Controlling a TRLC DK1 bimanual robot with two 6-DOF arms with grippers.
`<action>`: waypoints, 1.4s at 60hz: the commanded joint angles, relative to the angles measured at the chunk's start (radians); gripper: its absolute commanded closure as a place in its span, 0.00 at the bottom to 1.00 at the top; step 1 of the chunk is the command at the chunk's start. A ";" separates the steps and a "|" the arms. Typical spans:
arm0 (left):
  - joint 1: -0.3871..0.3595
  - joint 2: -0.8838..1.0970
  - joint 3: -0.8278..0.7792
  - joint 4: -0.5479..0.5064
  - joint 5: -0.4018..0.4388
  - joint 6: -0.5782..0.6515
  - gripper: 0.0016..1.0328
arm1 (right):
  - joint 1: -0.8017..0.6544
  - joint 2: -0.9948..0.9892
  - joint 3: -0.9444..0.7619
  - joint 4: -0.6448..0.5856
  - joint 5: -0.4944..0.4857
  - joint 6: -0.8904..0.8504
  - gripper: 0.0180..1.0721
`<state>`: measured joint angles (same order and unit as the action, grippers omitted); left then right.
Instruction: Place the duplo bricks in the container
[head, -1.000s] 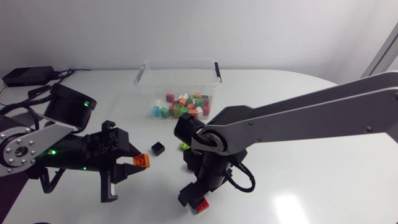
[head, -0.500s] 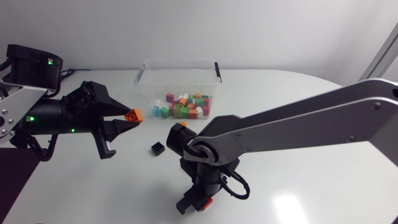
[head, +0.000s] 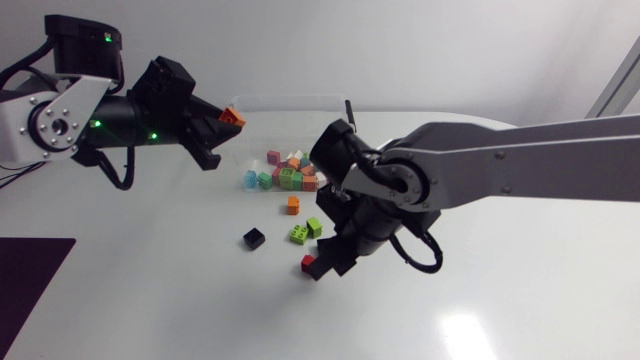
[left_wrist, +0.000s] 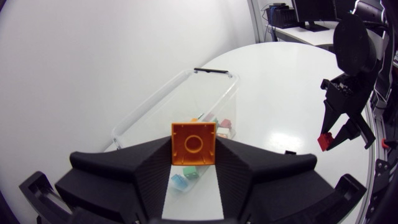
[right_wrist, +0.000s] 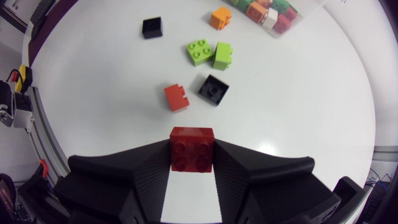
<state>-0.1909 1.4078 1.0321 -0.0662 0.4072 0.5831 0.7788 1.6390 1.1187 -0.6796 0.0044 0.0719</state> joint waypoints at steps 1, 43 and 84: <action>-0.004 0.080 0.103 0.014 0.001 -0.062 0.66 | -0.039 -0.022 0.036 0.029 -0.001 -0.044 0.72; -0.024 0.615 0.747 -0.182 -0.153 -0.181 0.31 | -0.210 -0.039 0.119 0.506 -0.044 -0.149 0.72; 0.001 0.132 0.284 -0.388 -0.154 -0.017 0.05 | -0.245 0.347 0.497 0.684 -0.004 -0.182 0.71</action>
<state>-0.1776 1.5871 1.3930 -0.4313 0.2523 0.5308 0.5476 1.9259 1.5532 -0.0181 -0.0120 -0.0898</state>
